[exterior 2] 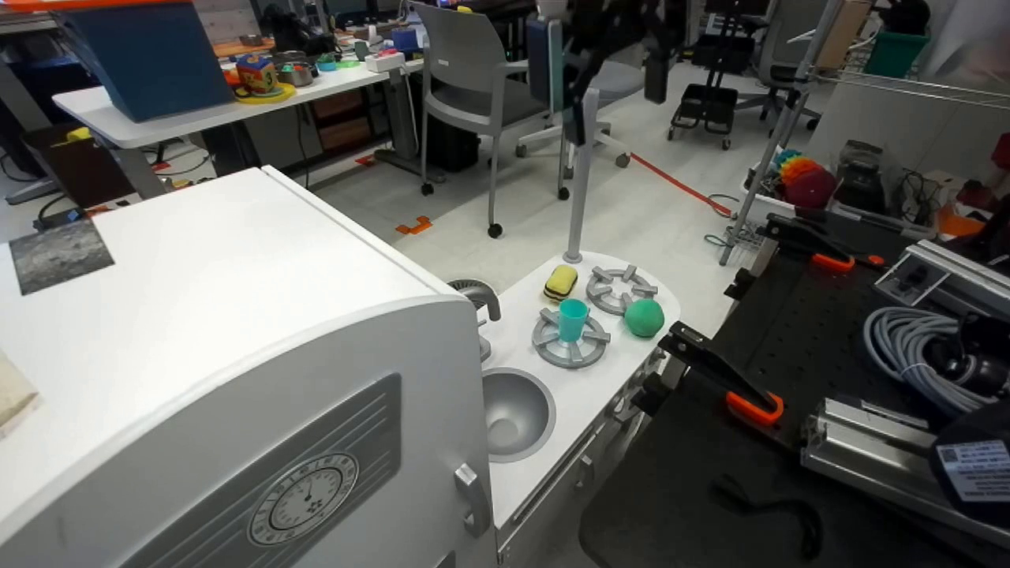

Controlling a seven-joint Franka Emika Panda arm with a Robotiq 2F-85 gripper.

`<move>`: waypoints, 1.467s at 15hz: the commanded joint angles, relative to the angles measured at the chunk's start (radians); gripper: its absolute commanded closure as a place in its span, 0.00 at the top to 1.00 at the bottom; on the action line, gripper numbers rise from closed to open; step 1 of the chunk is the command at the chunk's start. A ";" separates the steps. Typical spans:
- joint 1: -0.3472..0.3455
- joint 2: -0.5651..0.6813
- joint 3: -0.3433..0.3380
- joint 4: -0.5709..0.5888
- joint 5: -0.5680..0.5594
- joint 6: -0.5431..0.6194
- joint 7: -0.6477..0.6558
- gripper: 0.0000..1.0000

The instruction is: Move the tap nozzle to the left

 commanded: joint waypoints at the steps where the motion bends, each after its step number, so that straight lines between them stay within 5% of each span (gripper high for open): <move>1: 0.146 0.257 -0.155 0.159 -0.115 0.077 0.055 1.00; 10: 0.388 0.791 -0.414 0.555 -0.063 0.355 -0.079 1.00; 17: 0.475 0.953 -0.480 0.714 -0.037 0.397 -0.215 1.00; 22: 0.496 0.997 -0.464 0.774 -0.014 0.443 -0.345 1.00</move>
